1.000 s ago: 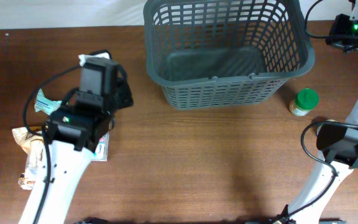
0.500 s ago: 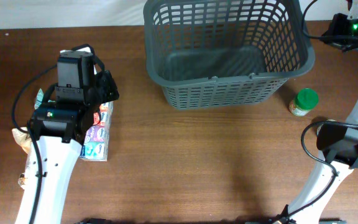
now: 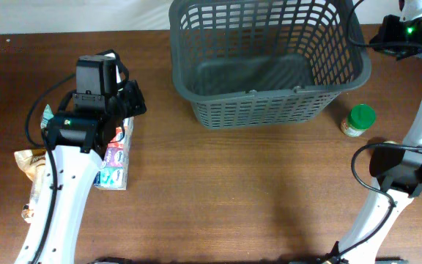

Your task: Pack container

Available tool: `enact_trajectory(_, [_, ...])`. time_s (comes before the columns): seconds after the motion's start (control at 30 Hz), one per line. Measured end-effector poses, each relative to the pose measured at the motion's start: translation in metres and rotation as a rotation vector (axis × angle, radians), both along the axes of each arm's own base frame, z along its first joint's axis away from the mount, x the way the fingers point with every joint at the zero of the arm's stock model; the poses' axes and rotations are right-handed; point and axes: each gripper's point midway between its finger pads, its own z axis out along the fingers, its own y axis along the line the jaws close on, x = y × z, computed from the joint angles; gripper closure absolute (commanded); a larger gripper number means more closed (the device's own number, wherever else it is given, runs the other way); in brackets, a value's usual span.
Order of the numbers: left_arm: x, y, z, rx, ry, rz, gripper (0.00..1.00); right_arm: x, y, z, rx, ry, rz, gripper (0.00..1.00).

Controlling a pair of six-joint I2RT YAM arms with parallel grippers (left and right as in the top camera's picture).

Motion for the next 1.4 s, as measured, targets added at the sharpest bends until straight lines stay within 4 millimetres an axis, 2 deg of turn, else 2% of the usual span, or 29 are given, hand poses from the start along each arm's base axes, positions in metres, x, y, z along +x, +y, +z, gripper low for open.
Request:
enact_trajectory(0.13, [0.000, -0.001, 0.000, -0.006, -0.001, -0.006, 0.98, 0.001, -0.001, -0.004, -0.002, 0.008, -0.003, 0.96])
enact_trajectory(0.33, [0.000, -0.002, 0.000, -0.008, -0.001, -0.008, 0.98, 0.008, -0.003, -0.031, 0.013, 0.068, -0.002, 0.96])
enact_trajectory(0.47, [0.001, -0.002, 0.001, -0.008, -0.004, -0.008, 0.98, 0.010, -0.004, -0.041, 0.017, 0.092, -0.002, 0.96])
enact_trajectory(1.4, [0.004, -0.005, 0.004, -0.021, -0.022, -0.019, 0.98, 0.011, 0.005, -0.039, 0.056, 0.081, 0.019, 0.96])
